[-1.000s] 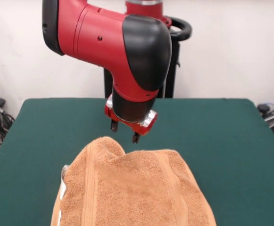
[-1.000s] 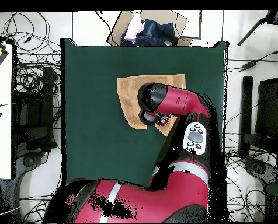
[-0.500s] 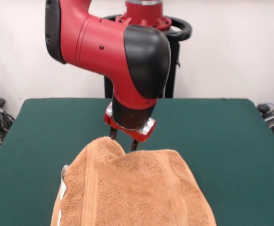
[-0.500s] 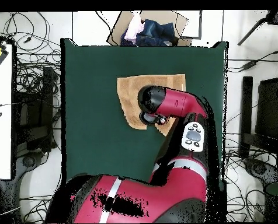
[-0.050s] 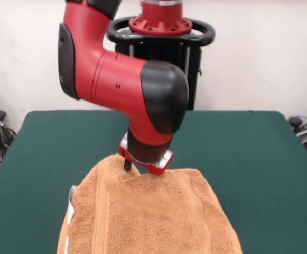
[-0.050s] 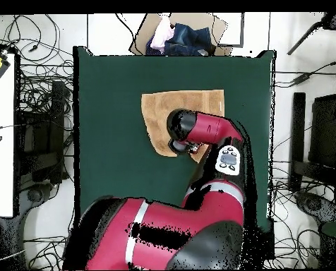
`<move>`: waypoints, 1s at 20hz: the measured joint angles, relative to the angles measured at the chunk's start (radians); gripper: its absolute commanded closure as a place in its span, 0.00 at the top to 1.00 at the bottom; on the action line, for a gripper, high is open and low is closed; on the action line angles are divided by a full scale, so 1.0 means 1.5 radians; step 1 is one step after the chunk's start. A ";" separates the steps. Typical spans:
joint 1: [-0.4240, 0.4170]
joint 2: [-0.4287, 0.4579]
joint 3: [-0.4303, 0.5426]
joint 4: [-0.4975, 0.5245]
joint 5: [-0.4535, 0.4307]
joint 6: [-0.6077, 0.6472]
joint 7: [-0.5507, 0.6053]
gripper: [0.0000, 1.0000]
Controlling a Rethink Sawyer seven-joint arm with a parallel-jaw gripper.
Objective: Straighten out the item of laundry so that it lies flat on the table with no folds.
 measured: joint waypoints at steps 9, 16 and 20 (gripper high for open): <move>0.000 0.013 -0.002 -0.011 0.003 0.006 0.000 1.00; 0.000 0.015 -0.001 -0.013 0.004 0.005 0.000 0.00; 0.002 0.021 -0.002 -0.018 0.004 0.005 0.000 0.00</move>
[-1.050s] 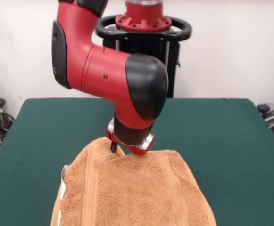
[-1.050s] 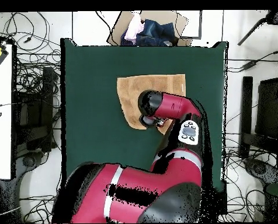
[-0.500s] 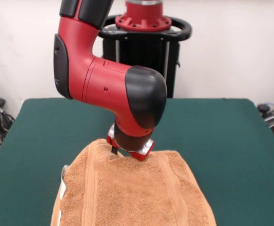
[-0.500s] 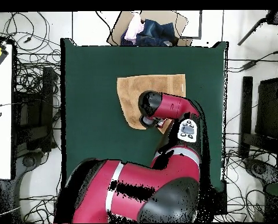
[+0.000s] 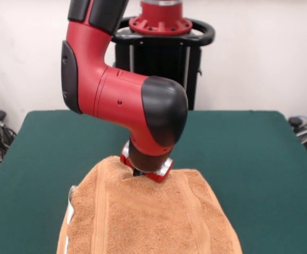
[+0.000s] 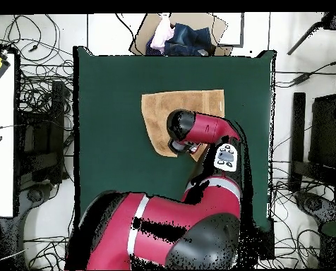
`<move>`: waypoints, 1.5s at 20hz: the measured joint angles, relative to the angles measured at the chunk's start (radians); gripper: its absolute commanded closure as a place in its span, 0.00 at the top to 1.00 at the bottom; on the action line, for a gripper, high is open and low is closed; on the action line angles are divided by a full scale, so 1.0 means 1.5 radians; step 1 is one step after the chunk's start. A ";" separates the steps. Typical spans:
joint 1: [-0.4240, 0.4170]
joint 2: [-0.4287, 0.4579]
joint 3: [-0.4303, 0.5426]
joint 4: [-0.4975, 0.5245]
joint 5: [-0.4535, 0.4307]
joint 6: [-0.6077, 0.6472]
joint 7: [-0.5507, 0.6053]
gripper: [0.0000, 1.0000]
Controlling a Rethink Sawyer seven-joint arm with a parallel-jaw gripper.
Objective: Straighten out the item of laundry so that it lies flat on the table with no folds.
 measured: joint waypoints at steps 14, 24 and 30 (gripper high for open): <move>0.000 0.002 0.000 -0.005 0.000 0.005 0.000 0.00; 0.000 -0.020 0.000 0.018 -0.001 0.005 0.000 0.00; 0.000 -0.058 -0.016 0.064 -0.001 0.004 0.000 0.00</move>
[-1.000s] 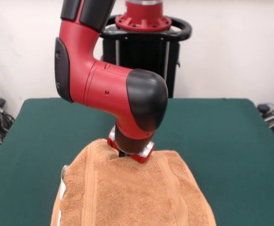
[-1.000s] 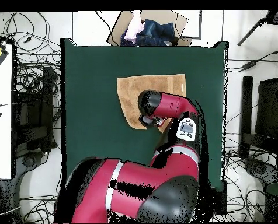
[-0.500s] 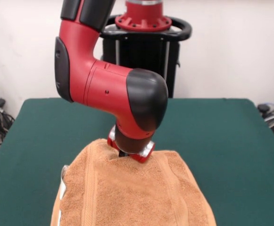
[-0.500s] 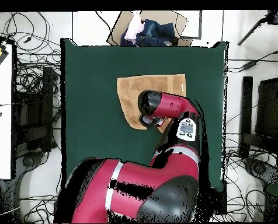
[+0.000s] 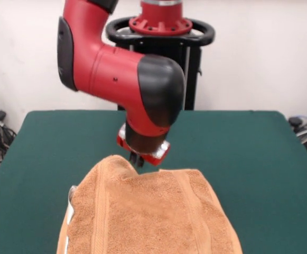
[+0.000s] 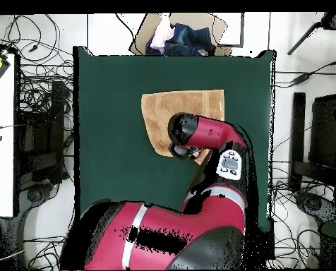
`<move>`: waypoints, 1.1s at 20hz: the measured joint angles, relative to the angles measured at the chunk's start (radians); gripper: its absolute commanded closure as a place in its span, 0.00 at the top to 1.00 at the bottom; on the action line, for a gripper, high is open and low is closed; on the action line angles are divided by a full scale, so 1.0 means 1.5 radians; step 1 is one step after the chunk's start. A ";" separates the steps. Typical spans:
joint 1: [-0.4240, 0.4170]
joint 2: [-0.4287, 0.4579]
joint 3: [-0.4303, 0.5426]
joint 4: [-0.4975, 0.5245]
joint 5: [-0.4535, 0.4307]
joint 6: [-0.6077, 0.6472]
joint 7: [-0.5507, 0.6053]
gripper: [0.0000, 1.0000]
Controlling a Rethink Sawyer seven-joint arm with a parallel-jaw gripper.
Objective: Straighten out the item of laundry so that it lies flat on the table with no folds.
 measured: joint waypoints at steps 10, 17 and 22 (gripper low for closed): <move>0.000 -0.040 -0.049 0.112 -0.066 -0.072 0.000 0.00; -0.001 -0.044 -0.053 0.147 -0.095 -0.125 0.000 1.00; -0.002 -0.045 -0.053 0.149 -0.096 -0.144 0.000 1.00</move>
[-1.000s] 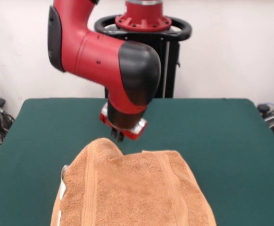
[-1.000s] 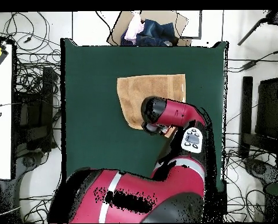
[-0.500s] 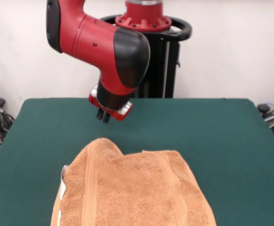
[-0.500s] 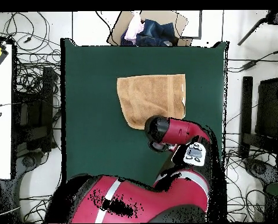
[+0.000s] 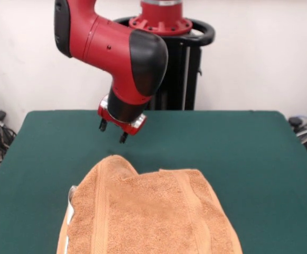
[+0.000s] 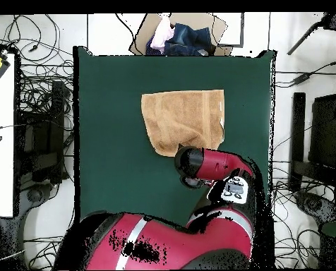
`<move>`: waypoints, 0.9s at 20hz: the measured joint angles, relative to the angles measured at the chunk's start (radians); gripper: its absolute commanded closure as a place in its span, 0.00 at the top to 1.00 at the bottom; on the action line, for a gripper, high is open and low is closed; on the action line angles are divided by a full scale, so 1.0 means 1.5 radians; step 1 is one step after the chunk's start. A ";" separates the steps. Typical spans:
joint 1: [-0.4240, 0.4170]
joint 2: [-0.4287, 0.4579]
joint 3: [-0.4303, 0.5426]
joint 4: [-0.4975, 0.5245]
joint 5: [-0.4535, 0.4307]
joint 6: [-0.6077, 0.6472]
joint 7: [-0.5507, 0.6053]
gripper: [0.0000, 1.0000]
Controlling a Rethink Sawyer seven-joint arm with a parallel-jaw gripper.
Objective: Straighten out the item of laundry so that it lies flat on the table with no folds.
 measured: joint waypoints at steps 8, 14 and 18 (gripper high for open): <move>-0.002 0.012 -0.007 -0.002 0.000 -0.027 0.000 1.00; -0.010 0.044 -0.009 -0.016 0.000 -0.050 0.000 1.00; -0.018 0.056 -0.009 -0.025 0.000 -0.056 0.000 1.00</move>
